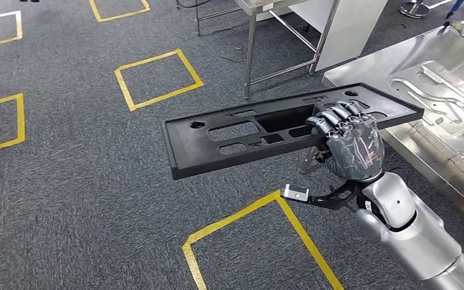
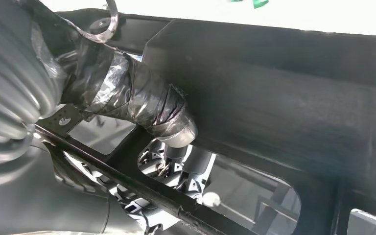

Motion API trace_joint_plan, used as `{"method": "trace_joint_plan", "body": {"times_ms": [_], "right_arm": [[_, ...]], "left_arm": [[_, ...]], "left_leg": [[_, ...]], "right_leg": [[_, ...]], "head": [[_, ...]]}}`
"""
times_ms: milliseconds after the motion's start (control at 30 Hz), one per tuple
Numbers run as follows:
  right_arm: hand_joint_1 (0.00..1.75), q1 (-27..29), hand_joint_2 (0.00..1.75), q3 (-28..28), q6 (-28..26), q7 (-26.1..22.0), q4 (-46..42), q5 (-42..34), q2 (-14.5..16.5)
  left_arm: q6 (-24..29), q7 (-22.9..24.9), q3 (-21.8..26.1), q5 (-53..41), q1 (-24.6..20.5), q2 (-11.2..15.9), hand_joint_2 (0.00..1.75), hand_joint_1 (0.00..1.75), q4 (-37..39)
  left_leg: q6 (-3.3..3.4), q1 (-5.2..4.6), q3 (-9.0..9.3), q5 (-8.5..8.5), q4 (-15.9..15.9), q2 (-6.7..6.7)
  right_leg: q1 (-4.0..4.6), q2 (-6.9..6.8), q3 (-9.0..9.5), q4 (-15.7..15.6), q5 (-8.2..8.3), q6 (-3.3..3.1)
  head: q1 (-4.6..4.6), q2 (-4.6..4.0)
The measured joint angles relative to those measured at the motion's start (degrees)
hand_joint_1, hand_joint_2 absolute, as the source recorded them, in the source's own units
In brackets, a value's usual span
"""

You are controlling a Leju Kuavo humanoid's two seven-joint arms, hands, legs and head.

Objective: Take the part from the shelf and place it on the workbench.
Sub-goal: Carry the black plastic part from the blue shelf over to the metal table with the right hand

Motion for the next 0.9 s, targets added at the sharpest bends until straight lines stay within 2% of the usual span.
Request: {"method": "trace_joint_plan", "body": {"times_ms": [33, 67, 100, 133, 167, 233, 300, 333, 367, 400, 433, 467, 500, 567, 633, 667, 733, 767, 833, 900], "right_arm": [[1.75, 0.10, 1.75, -0.82, 0.59, 0.16, -0.08, 0.00, -0.77], [1.75, 0.10, 1.75, -1.75, 1.33, 0.32, -0.11, -0.17, -1.56], [1.75, 0.01, 1.75, -2.70, 2.06, 0.44, -0.07, -0.44, -2.31], [1.75, -0.08, 1.75, -3.60, 2.61, 0.48, 0.04, -0.73, -2.95], [1.75, -0.18, 1.75, -4.37, 2.95, 0.41, 0.18, -0.93, -3.48], [1.75, -0.33, 1.75, -5.47, 3.18, 0.21, 0.48, -0.99, -4.34], [1.75, -0.68, 1.75, -6.19, 3.23, 0.03, 0.79, -0.67, -5.12], [1.75, -1.00, 1.75, -6.39, 3.22, -0.04, 0.94, -0.41, -5.37], [1.75, -1.35, 1.75, -6.49, 3.22, -0.04, 1.10, -0.15, -5.48], [1.75, -1.61, 1.75, -6.48, 3.22, 0.00, 1.27, 0.12, -5.49], [1.75, -1.77, 1.75, -6.47, 3.23, 0.07, 1.46, 0.37, -5.49], [1.75, -1.89, 1.75, -6.46, 3.23, 0.15, 1.67, 0.58, -5.50], [1.75, -2.06, 1.75, -6.45, 3.24, 0.21, 1.86, 0.72, -5.54], [1.75, -2.49, 1.75, -6.46, 3.24, 0.34, 2.14, 0.88, -5.76], [1.75, -2.78, 1.75, -6.45, 3.24, 0.41, 2.36, 0.97, -5.99], [1.75, -2.87, 1.75, -6.45, 3.24, 0.43, 2.47, 1.00, -6.08], [1.75, -2.95, 1.75, -6.45, 3.24, 0.43, 2.67, 1.01, -6.28], [1.75, -3.00, 1.75, -6.47, 3.23, 0.43, 2.73, 1.00, -6.39], [1.75, -3.21, 1.75, -6.48, 3.22, 0.43, 2.76, 0.99, -6.59], [1.75, -3.38, 1.75, -6.45, 3.22, 0.43, 2.77, 0.99, -6.64]], "left_arm": [[-0.34, -0.22, -0.01, 0.15, 0.06, 0.01, 1.75, 0.00, -0.01], [-0.78, -0.50, -0.01, 0.38, 0.09, 0.02, 1.75, 0.00, -0.01], [-1.30, -0.82, -0.01, 0.68, 0.09, 0.04, 1.75, 0.00, -0.01], [-1.81, -1.09, -0.01, 0.92, 0.08, 0.05, 1.75, 0.00, -0.01], [-2.27, -1.27, -0.01, 1.12, 0.04, 0.06, 1.75, 0.00, -0.01], [-2.86, -1.45, 0.00, 1.40, -0.12, 0.02, 1.75, 0.00, -0.01], [-3.09, -1.56, 0.02, 1.57, -0.18, -0.07, 1.75, 0.00, -0.01], [-3.16, -1.60, 0.02, 1.60, -0.16, -0.13, 1.75, 0.00, 0.00], [-3.20, -1.64, 0.03, 1.62, -0.14, -0.15, 1.75, 0.00, 0.00], [-3.23, -1.67, 0.03, 1.64, -0.11, -0.16, 1.75, 0.00, 0.00], [-3.26, -1.67, 0.03, 1.64, -0.09, -0.17, 1.75, 0.00, 0.00], [-3.25, -1.67, 0.03, 1.65, -0.08, -0.20, 1.75, 0.00, 0.00], [-3.24, -1.67, 0.03, 1.66, -0.08, -0.22, 1.75, 0.00, 0.01], [-3.19, -1.67, 0.03, 1.66, -0.10, -0.31, 1.75, 0.00, 0.00], [-3.11, -1.67, 0.03, 1.66, -0.14, -0.33, 1.75, 0.00, -0.01], [-3.08, -1.67, 0.03, 1.67, -0.17, -0.33, 1.75, 0.00, -0.01], [-3.06, -1.67, 0.03, 1.68, -0.25, -0.33, 1.75, 0.00, -0.01], [-3.08, -1.67, 0.04, 1.70, -0.27, -0.32, 1.75, 0.00, -0.01], [-3.15, -1.67, 0.05, 1.80, -0.28, -0.32, 1.75, 0.00, -0.01], [-3.24, -1.70, 0.05, 1.90, -0.25, -0.31, 1.75, 0.00, -0.01]], "left_leg": [[0.48, -0.17, 1.19, 2.34, -3.30, -0.47], [1.03, -0.35, 2.73, 4.42, -7.28, -1.57], [1.45, -0.43, 4.17, 5.85, -10.85, -2.58], [1.71, -0.52, 5.15, 6.55, -13.20, -3.38], [1.88, -0.59, 5.63, 6.58, -14.25, -3.80], [2.13, -0.59, 6.12, 6.87, -15.13, -2.90], [2.63, -0.40, 6.84, 7.43, -16.42, -1.73], [2.84, -0.31, 7.13, 7.64, -16.94, -1.12], [2.93, -0.34, 7.29, 7.68, -17.14, -0.55], [3.00, -0.34, 7.33, 7.64, -17.17, 0.00], [2.98, -0.33, 7.32, 7.55, -17.14, 0.58], [2.90, -0.28, 7.34, 7.42, -17.07, 1.15], [2.77, -0.20, 7.37, 7.26, -16.96, 1.70], [2.23, -0.03, 7.50, 6.75, -16.52, 2.68], [1.48, -0.16, 7.58, 6.19, -15.98, 3.32], [1.12, -0.27, 7.64, 6.00, -15.87, 3.63], [0.46, -0.37, 7.89, 5.72, -15.88, 4.33], [0.15, -0.28, 7.96, 5.33, -15.60, 4.21], [-0.27, -0.10, 6.69, 3.11, -12.40, 2.62], [-0.31, -0.01, 3.12, -0.43, -4.99, 0.74]], "right_leg": [[0.07, 0.67, 0.03, 0.06, -0.03, -0.04], [0.09, 1.27, 0.00, 0.12, -0.05, -0.03], [0.11, 1.85, -0.10, 0.18, -0.05, 0.06], [0.02, 2.34, -0.23, 0.18, 0.00, 0.25], [-0.10, 2.80, -0.37, 0.12, 0.09, 0.54], [-0.33, 3.44, -0.45, -0.21, 0.32, 1.22], [-0.26, 1.61, -0.89, 0.78, -0.54, 1.77], [-0.27, 0.17, -1.80, 2.78, -1.80, 2.00], [-0.35, -1.06, -3.20, 5.72, -3.40, 2.27], [-0.55, -1.59, -4.89, 9.13, -4.95, 2.53], [-0.80, -1.79, -6.29, 11.93, -5.83, 2.81], [-1.07, -1.96, -6.84, 12.99, -5.66, 3.09], [-1.34, -2.20, -6.37, 12.03, -4.53, 3.38], [-1.67, -3.63, -2.81, 5.19, -1.11, 3.89], [-1.42, -4.99, -0.25, 0.07, 0.43, 3.67], [-1.20, -5.16, -0.04, -0.51, 0.26, 3.34], [-1.08, -4.11, -0.19, -0.37, 0.27, 2.46], [-1.15, -3.68, -0.13, -0.46, 0.30, 2.12], [-1.30, -2.88, 0.08, -0.69, 0.37, 1.32], [-1.08, -2.06, 0.10, -0.70, 0.32, 0.78]], "head": [[0.00, 0.00], [0.01, 0.00], [0.02, 0.00], [0.02, 0.01], [0.02, 0.01], [-0.01, 0.01], [0.02, 0.01], [0.02, 0.01], [0.04, 0.00], [0.03, 0.00], [0.03, 0.00], [0.03, 0.00], [0.03, 0.00], [0.03, 0.00], [0.03, 0.00], [0.02, 0.00], [-0.01, 0.00], [-0.01, 0.01], [-0.03, 0.01], [-0.04, 0.00]]}}
